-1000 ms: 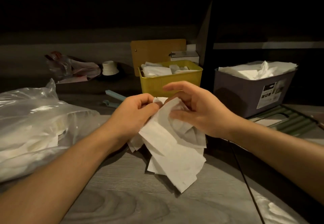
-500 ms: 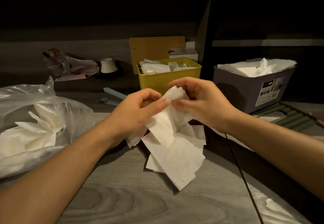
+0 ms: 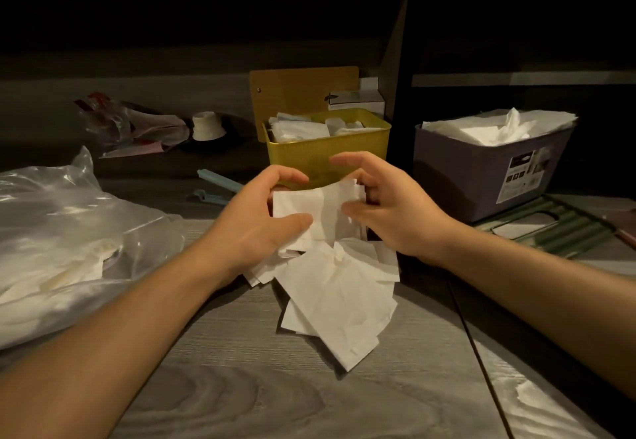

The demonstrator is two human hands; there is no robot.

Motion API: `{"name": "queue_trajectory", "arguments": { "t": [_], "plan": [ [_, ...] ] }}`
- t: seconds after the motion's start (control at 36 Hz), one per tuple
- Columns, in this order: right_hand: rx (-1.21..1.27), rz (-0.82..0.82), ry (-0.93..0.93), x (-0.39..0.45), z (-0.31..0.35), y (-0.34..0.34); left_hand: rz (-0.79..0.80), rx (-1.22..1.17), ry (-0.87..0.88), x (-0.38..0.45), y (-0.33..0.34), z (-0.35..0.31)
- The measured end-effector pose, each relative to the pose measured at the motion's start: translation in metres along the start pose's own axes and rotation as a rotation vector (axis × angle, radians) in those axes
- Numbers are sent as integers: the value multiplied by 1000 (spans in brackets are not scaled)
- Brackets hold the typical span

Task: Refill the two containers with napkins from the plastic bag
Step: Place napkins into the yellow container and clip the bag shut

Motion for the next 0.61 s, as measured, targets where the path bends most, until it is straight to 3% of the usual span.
{"name": "queue_trajectory", "arguments": {
  "t": [0.19,0.25,0.33,0.39,0.61],
  "plan": [
    [-149,-185,-114,-5,21,-18,-70,-9,-8,1,-5,4],
    [-187,-49,-76,-6,27,-19,-77,-21,-32,1,-6,6],
    [-333,321,71,-12,24,-7,-69,-25,-49,0,-7,8],
    [-410,444,106,-16,19,-1,-59,-27,-50,0,-7,7],
    [-505,366,130,-7,13,-3,-47,-25,-55,-1,-6,7]
  ]
}}
Point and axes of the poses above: each hand's wrist, its own x-axis towards the middle knuckle, its own y-axis out of the palm, z = x × y, the point moved 7 cm from there along x, towards the middle knuckle, and after that the axes turned 5 degrees about x, right-handed, at the moved point
